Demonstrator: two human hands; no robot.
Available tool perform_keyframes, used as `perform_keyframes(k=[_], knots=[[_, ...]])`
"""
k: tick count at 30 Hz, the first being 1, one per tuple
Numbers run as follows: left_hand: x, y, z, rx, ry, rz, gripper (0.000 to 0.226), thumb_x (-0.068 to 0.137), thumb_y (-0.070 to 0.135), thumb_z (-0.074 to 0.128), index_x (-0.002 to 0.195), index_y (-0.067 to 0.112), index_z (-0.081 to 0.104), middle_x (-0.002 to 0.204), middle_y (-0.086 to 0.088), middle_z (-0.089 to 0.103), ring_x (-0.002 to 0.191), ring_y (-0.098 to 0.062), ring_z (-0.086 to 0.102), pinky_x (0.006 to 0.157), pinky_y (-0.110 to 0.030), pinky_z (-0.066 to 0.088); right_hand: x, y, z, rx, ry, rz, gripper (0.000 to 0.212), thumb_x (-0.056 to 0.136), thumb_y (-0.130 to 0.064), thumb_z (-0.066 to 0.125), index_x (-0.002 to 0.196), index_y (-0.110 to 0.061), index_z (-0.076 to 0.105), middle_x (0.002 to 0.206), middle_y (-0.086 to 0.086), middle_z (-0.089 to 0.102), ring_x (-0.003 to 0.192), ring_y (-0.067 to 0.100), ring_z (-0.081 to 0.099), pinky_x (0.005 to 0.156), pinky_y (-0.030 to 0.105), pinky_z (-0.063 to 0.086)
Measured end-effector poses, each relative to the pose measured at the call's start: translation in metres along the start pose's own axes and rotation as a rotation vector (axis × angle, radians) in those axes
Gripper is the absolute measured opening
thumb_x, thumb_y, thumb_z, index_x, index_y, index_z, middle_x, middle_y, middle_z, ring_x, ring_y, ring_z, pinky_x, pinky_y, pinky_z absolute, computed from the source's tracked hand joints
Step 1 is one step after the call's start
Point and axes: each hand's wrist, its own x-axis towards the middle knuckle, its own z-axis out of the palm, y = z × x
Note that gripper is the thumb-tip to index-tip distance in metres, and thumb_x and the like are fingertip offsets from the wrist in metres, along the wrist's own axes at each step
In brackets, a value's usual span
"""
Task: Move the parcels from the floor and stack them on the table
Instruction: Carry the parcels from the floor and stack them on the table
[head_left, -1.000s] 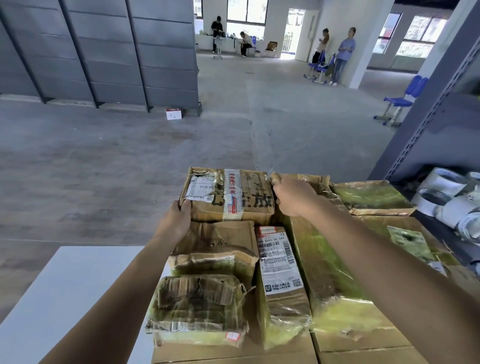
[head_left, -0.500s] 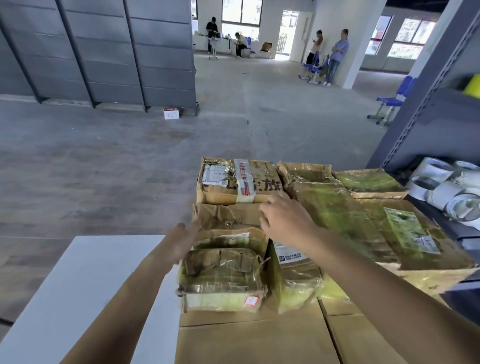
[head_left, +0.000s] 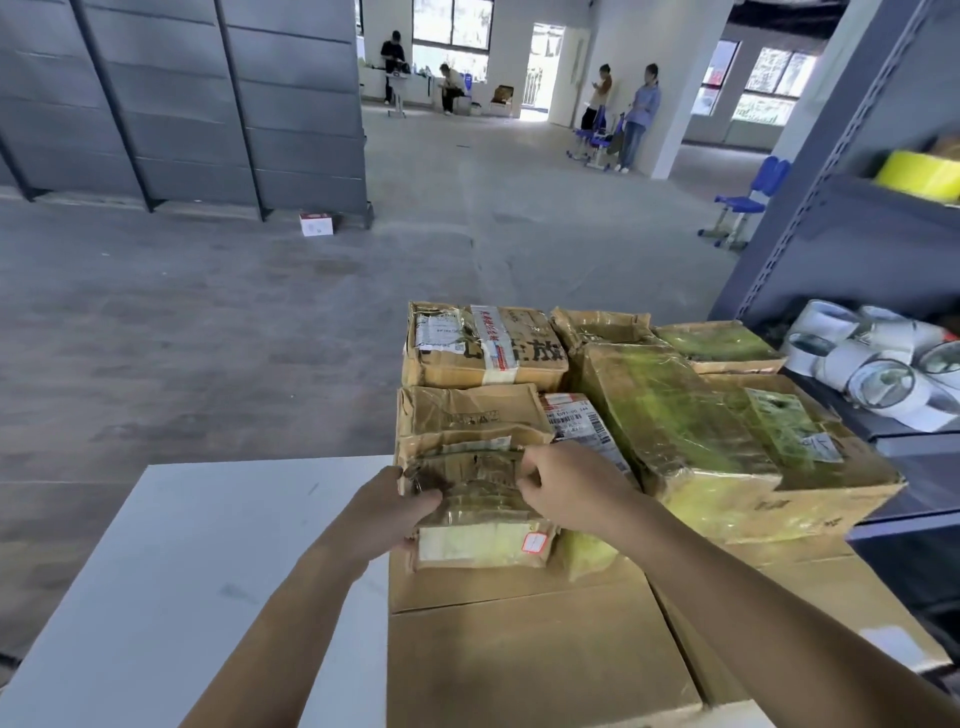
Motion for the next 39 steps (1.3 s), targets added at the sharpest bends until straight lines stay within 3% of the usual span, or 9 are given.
perform_keyframes(k=[4, 8, 14, 20, 24, 27, 30, 34, 39], knots=[[-0.004, -0.004, 0.014, 0.041, 0.066, 0.095, 0.029, 0.082, 0.03, 0.057, 0.109, 0.033, 0.047, 0.088, -0.003, 0.068, 0.079, -0.02, 0.068, 0.075, -0.042, 0.059, -0.009, 0.005, 0.004, -0.085, 0.021, -0.027, 0.024, 0.097, -0.028, 0.046, 0.105, -0.012, 0.062, 0.096, 0.005, 0.065, 0.085, 0.022, 0.061, 0.07, 0.036, 0.052], [-0.011, -0.01, 0.019, 0.053, 0.098, 0.117, 0.044, 0.088, 0.039, 0.052, 0.129, 0.029, 0.04, 0.097, 0.005, 0.063, 0.084, -0.016, 0.065, 0.079, -0.039, 0.056, -0.019, 0.005, 0.012, -0.084, 0.032, -0.016, 0.024, 0.097, -0.026, 0.045, 0.115, -0.015, 0.057, 0.109, 0.007, 0.058, 0.099, 0.027, 0.058, 0.082, 0.041, 0.051], [-0.035, -0.016, 0.017, -0.041, 0.195, 0.073, 0.065, 0.09, 0.056, 0.047, 0.143, 0.024, 0.03, 0.111, 0.003, 0.058, 0.098, -0.015, 0.058, 0.09, -0.042, 0.051, -0.037, 0.004, 0.019, -0.088, 0.198, -0.062, 0.028, 0.097, -0.025, 0.045, 0.12, -0.015, 0.057, 0.119, 0.005, 0.054, 0.11, 0.024, 0.054, 0.081, 0.039, 0.052], [-0.097, -0.039, 0.031, -0.009, 0.289, 0.051, 0.055, 0.093, 0.043, 0.047, 0.141, 0.021, 0.035, 0.115, -0.001, 0.055, 0.096, -0.014, 0.057, 0.089, -0.04, 0.051, -0.083, -0.014, 0.038, 0.008, 0.31, -0.223, 0.031, 0.094, -0.022, 0.047, 0.122, -0.019, 0.06, 0.12, 0.0, 0.058, 0.104, 0.02, 0.058, 0.075, 0.029, 0.043], [-0.158, -0.069, 0.059, -0.017, 0.335, -0.02, 0.046, 0.093, 0.036, 0.048, 0.136, 0.021, 0.04, 0.104, 0.006, 0.056, 0.092, -0.012, 0.058, 0.087, -0.038, 0.052, -0.131, -0.024, 0.059, 0.281, 0.225, -0.269, 0.029, 0.094, -0.021, 0.049, 0.119, -0.02, 0.062, 0.119, -0.004, 0.061, 0.104, 0.015, 0.059, 0.082, 0.031, 0.049], [-0.205, -0.101, 0.083, -0.009, 0.365, -0.048, 0.043, 0.092, 0.036, 0.052, 0.132, 0.022, 0.044, 0.111, 0.005, 0.058, 0.095, -0.013, 0.06, 0.088, -0.04, 0.053, -0.165, -0.031, 0.08, 0.656, 0.055, -0.242, 0.023, 0.094, -0.02, 0.054, 0.115, -0.021, 0.065, 0.108, -0.009, 0.066, 0.091, 0.002, 0.061, 0.075, 0.011, 0.046], [-0.255, -0.131, 0.102, -0.002, 0.421, -0.053, 0.042, 0.091, 0.034, 0.058, 0.129, 0.022, 0.046, 0.118, 0.002, 0.056, 0.1, -0.014, 0.059, 0.085, -0.039, 0.055, -0.192, -0.046, 0.102, 0.786, -0.076, -0.271, 0.023, 0.094, -0.026, 0.055, 0.116, -0.026, 0.063, 0.098, -0.019, 0.061, 0.084, -0.003, 0.058, 0.064, 0.0, 0.039], [-0.316, -0.164, 0.104, 0.012, 0.462, 0.008, 0.036, 0.092, 0.024, 0.061, 0.124, 0.012, 0.051, 0.113, -0.011, 0.061, 0.096, -0.026, 0.064, 0.081, -0.046, 0.052, -0.222, -0.077, 0.139, 0.864, -0.201, -0.275, 0.018, 0.093, -0.027, 0.054, 0.107, -0.036, 0.06, 0.097, -0.015, 0.065, 0.081, 0.0, 0.062, 0.06, 0.008, 0.04], [-0.376, -0.212, 0.079, 0.01, 0.626, -0.113, 0.034, 0.092, 0.015, 0.06, 0.125, 0.007, 0.052, 0.112, -0.011, 0.06, 0.099, -0.026, 0.063, 0.086, -0.045, 0.053, -0.255, -0.131, 0.187, 0.827, -0.349, -0.305, 0.019, 0.095, -0.026, 0.052, 0.112, -0.027, 0.062, 0.105, 0.0, 0.068, 0.088, 0.015, 0.063, 0.063, 0.021, 0.042]])
